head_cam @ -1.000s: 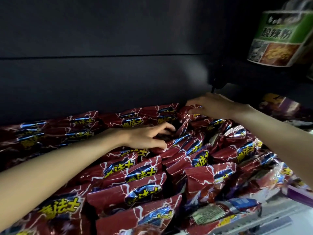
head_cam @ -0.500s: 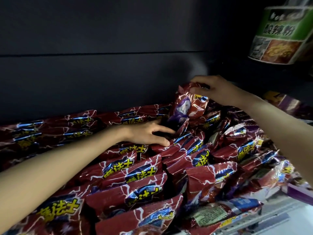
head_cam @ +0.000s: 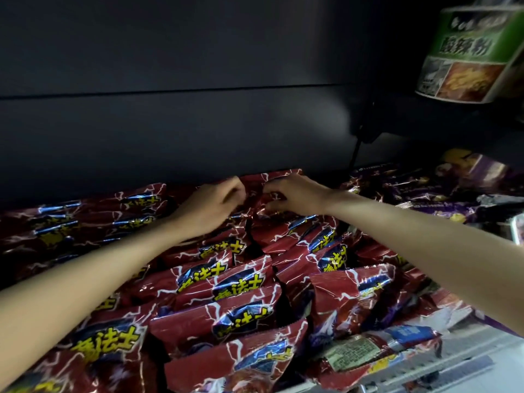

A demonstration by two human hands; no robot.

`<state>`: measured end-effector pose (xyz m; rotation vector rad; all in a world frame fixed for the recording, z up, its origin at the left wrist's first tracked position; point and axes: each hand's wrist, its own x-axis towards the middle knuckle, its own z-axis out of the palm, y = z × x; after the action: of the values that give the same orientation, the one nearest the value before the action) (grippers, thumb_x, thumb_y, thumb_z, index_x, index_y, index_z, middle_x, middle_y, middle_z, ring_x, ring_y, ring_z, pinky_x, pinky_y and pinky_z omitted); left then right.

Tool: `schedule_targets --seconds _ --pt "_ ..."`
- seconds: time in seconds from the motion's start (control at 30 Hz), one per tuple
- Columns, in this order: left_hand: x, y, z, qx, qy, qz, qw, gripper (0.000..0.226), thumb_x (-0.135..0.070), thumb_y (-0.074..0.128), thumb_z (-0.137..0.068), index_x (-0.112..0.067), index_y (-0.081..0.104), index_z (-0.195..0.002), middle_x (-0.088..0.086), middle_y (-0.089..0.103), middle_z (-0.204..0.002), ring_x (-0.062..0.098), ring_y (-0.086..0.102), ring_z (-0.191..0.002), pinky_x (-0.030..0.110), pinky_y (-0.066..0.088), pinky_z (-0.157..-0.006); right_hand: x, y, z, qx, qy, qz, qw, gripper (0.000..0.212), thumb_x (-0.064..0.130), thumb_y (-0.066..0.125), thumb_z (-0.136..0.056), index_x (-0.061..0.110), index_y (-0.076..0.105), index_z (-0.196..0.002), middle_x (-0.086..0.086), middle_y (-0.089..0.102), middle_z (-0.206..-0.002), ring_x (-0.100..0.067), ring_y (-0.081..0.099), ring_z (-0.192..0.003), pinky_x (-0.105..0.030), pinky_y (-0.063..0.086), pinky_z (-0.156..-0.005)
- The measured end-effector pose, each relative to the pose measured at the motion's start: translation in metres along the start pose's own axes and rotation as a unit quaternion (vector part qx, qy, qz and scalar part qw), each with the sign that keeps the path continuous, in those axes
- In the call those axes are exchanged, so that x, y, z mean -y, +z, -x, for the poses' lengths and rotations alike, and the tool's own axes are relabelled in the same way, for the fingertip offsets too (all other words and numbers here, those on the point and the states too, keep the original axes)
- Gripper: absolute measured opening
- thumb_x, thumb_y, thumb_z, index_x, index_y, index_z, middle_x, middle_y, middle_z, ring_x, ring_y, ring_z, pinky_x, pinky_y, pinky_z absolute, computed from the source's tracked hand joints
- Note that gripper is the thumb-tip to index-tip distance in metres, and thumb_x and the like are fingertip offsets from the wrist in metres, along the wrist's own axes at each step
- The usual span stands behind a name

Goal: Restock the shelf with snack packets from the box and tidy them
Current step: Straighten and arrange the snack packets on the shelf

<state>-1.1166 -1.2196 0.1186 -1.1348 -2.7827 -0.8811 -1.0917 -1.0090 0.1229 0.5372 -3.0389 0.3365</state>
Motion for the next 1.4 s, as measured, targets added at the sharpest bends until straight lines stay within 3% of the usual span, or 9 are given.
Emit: schedule_targets --seconds 0.1,0.27,0.47,0.73,0.87,1.1,1.23,1.3,1.4 --pt "0.008 -0.011 -0.009 -0.03 0.022 -0.05 0.998 0.018 -0.021 0.064 -0.088 -0.019 0.057 -0.104 -0.002 0.064 -0.101 0.005 0.059 -0.072 0.012 0.04 -0.059 -0.003 -0.002 -0.002 0.018 0.01 0.003 1.0 0.043 0.035 0.062 -0.09 0.015 0.057 -0.128 -0.004 0.06 -0.127 -0.02 0.056 -0.114 -0.025 0.04 -0.092" --pt "-0.001 -0.014 -0.03 0.043 0.06 -0.227 0.971 0.05 -0.044 0.073 -0.076 -0.031 0.055 -0.121 -0.01 0.051 -0.119 0.011 0.049 -0.104 0.029 0.042 -0.08 -0.002 -0.015 0.002 0.079 0.01 0.126 0.989 0.051 0.043 0.06 -0.088 0.022 0.048 -0.133 -0.002 0.06 -0.121 -0.022 0.056 -0.111 -0.029 0.043 -0.08" --pt "0.006 -0.012 -0.028 0.031 0.047 -0.205 0.977 0.044 -0.04 0.074 -0.075 -0.029 0.055 -0.113 -0.009 0.051 -0.111 0.012 0.055 -0.097 0.026 0.04 -0.074 0.011 -0.015 -0.009 0.074 -0.008 0.261 0.962 0.053 0.033 0.058 -0.09 0.026 0.041 -0.14 -0.006 0.061 -0.117 -0.026 0.056 -0.109 -0.029 0.036 -0.073" --pt "0.01 -0.014 -0.023 0.047 0.024 -0.185 0.981 0.04 -0.028 0.076 -0.076 -0.024 0.06 -0.113 -0.006 0.061 -0.109 0.011 0.057 -0.094 0.027 0.046 -0.075 0.009 -0.011 0.001 -0.011 -0.01 0.263 0.965 0.053 0.044 0.063 -0.084 0.025 0.049 -0.132 -0.005 0.065 -0.112 -0.026 0.059 -0.107 -0.029 0.038 -0.072" --pt "0.013 -0.015 -0.024 0.073 0.045 -0.169 0.982 0.041 -0.02 0.074 -0.079 -0.026 0.06 -0.117 -0.008 0.062 -0.109 0.006 0.052 -0.084 0.02 0.039 -0.066 0.005 -0.008 0.009 -0.068 0.004 0.259 0.964 0.057 0.05 0.06 -0.085 0.026 0.045 -0.134 -0.004 0.065 -0.113 -0.027 0.061 -0.106 -0.033 0.046 -0.078" --pt "0.022 -0.022 -0.019 0.065 0.058 -0.214 0.973 0.05 -0.017 0.073 -0.08 -0.029 0.057 -0.126 -0.009 0.063 -0.115 0.008 0.058 -0.095 0.022 0.041 -0.073 0.015 -0.005 0.0 -0.008 -0.027 0.312 0.95 0.053 0.035 0.06 -0.088 0.021 0.043 -0.136 0.002 0.055 -0.128 -0.023 0.056 -0.114 -0.036 0.046 -0.08" --pt "0.022 -0.023 -0.015 0.046 0.068 -0.198 0.977 0.045 -0.027 0.071 -0.083 -0.026 0.058 -0.126 -0.007 0.066 -0.113 0.008 0.062 -0.095 0.021 0.044 -0.075 0.014 -0.002 -0.004 -0.013 -0.017 0.374 0.927 0.043 0.036 0.062 -0.087 0.02 0.052 -0.125 0.001 0.059 -0.121 -0.024 0.058 -0.111 -0.036 0.046 -0.084" --pt "0.022 -0.026 -0.013 0.021 0.057 -0.186 0.981 0.035 -0.032 0.07 -0.083 -0.026 0.062 -0.117 -0.01 0.068 -0.106 0.003 0.06 -0.085 0.021 0.046 -0.071 0.012 -0.003 -0.007 -0.011 0.006 0.344 0.939 0.041 0.037 0.064 -0.085 0.02 0.056 -0.122 0.001 0.061 -0.119 -0.024 0.059 -0.109 -0.035 0.046 -0.085" --pt "0.026 -0.037 -0.007 0.002 0.024 -0.22 0.975 0.029 -0.037 0.073 -0.079 -0.027 0.064 -0.105 -0.014 0.066 -0.1 0.002 0.058 -0.081 0.024 0.048 -0.069 0.004 -0.017 -0.005 0.014 0.051 0.192 0.98 0.047 0.046 0.071 -0.078 0.025 0.059 -0.118 0.004 0.063 -0.114 -0.02 0.06 -0.106 -0.031 0.045 -0.081"
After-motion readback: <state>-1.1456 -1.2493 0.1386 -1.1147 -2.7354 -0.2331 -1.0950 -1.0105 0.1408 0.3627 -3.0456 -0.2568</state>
